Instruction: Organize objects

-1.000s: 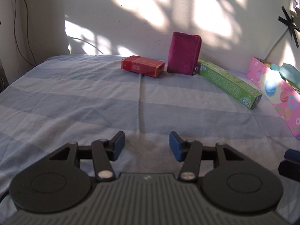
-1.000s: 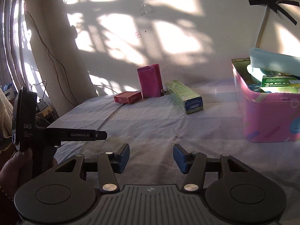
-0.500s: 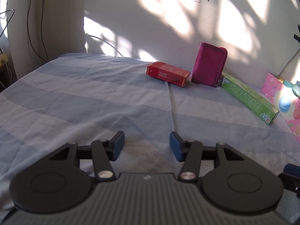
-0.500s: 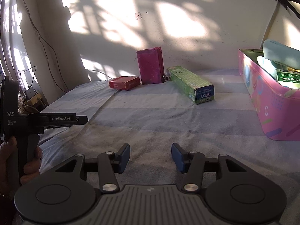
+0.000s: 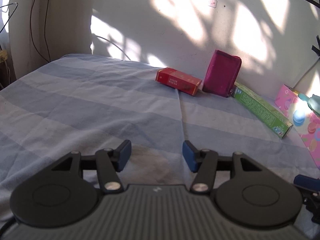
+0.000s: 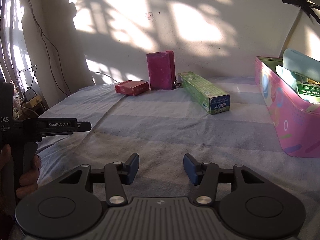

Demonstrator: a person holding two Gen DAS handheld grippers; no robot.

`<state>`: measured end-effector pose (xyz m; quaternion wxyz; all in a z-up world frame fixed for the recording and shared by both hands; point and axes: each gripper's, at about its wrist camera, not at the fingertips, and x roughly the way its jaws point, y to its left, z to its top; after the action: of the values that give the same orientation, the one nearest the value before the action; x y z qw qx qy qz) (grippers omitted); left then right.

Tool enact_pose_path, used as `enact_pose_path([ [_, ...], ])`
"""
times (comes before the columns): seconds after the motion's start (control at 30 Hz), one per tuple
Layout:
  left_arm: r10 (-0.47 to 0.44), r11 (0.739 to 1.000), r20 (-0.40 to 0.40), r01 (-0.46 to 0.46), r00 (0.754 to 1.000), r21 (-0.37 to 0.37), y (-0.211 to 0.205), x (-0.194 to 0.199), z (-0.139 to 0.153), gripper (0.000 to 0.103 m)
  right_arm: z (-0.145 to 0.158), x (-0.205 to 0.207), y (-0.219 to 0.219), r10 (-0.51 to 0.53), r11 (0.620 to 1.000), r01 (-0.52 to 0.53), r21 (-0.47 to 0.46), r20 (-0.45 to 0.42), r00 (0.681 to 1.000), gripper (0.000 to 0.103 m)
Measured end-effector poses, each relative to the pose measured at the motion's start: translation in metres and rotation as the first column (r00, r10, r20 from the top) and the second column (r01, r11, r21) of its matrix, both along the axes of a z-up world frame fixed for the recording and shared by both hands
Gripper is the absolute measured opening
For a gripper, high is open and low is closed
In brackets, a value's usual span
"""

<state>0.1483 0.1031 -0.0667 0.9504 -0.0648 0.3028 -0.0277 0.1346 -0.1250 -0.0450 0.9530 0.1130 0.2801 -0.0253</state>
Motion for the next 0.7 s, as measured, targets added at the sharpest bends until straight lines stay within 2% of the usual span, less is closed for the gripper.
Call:
enact_pose_path([
  [0.07, 0.03, 0.999, 0.009, -0.03, 1.0, -0.013, 0.007, 0.001, 0.002, 0.059, 0.003, 0.014, 0.003, 0.025, 1.0, -0.025, -0.005, 0.007, 1.0, 0.051],
  [0.23, 0.189, 0.979, 0.12, -0.197, 0.975, 0.058, 0.024, -0.002, 0.013, 0.06, 0.028, 0.084, 0.014, 0.134, 0.991, -0.132, -0.031, 0.096, 0.986, 0.051],
  [0.33, 0.249, 0.968, 0.104, -0.251, 0.963, 0.007, 0.039, 0.002, 0.013, 0.06, 0.037, 0.147, 0.021, 0.178, 0.984, -0.177, -0.017, 0.109, 0.978, 0.051],
  [0.4, 0.271, 0.962, 0.073, -0.27, 0.96, -0.029, 0.045, 0.006, 0.01, 0.06, 0.04, 0.181, 0.029, 0.207, 0.978, -0.203, -0.045, 0.11, 0.972, 0.057],
  [0.47, 0.28, 0.96, 0.051, -0.278, 0.959, -0.041, 0.047, 0.009, 0.008, 0.06, 0.04, 0.217, 0.037, 0.257, 0.964, -0.248, -0.097, 0.084, 0.963, 0.074],
  [0.6, 0.281, 0.959, 0.033, -0.279, 0.959, -0.057, 0.048, 0.013, 0.005, 0.06, 0.034, 0.266, 0.043, 0.295, 0.94, -0.284, -0.19, 0.034, 0.955, 0.078],
  [0.7, 0.275, 0.959, 0.019, -0.273, 0.961, -0.07, 0.049, 0.014, 0.004, 0.06, 0.024, 0.294, 0.042, 0.317, 0.922, -0.321, -0.214, -0.054, 0.947, 0.081],
])
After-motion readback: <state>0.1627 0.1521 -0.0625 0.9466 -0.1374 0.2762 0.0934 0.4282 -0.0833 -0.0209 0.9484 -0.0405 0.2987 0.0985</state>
